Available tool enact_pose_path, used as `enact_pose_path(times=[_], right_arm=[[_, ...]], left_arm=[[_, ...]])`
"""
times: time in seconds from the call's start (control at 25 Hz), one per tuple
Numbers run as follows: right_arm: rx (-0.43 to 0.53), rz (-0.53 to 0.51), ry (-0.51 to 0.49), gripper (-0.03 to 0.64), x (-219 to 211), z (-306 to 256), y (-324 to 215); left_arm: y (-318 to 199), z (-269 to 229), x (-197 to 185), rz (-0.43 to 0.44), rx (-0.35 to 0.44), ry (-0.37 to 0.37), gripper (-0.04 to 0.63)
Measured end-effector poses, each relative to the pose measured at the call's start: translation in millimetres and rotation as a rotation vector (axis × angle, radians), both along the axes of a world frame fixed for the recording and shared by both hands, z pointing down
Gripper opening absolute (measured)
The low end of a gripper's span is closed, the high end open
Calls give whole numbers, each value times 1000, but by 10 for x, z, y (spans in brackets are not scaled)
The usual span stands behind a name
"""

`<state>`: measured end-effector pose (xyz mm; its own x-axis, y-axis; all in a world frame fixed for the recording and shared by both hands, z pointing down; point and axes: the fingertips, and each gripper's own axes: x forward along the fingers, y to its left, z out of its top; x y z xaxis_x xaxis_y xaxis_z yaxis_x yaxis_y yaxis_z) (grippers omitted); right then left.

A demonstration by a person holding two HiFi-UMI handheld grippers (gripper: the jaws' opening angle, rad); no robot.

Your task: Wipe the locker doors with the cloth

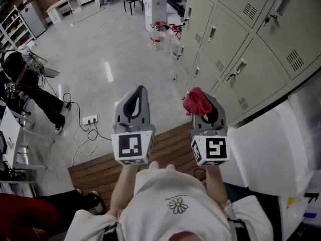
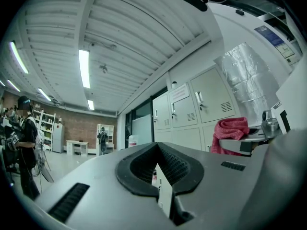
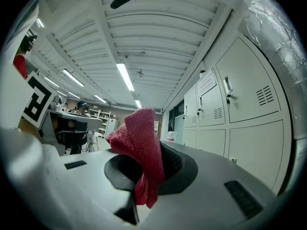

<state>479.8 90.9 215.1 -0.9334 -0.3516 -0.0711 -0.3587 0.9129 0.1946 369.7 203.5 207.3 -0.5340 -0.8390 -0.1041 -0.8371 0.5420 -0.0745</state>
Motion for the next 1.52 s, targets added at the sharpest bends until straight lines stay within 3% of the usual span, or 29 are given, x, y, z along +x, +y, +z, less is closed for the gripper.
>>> enact_pose_path(times=[0.24, 0.4, 0.52, 0.8, 1.12, 1.52], right_arm=[[-34, 9, 38, 31, 9, 349, -247], [-26, 7, 58, 31, -130, 565, -334], [0, 39, 31, 31, -315, 711, -432], [-31, 127, 37, 31, -1144, 1206, -533], [-9, 271, -6, 31, -2078, 1031, -743], [14, 421, -33, 31, -2466, 805, -1251]], left_arm=[[-60, 220, -120, -43, 0, 3, 17], [-98, 464, -436, -64, 24, 39, 17], [-197, 646, -747, -51, 50, 26, 17], [-472, 962, -1654, 50, 14, 0, 17], [-839, 732, -2586, 197, 55, -19, 16], [-1583, 660, -2901, 343, 73, 8, 16]])
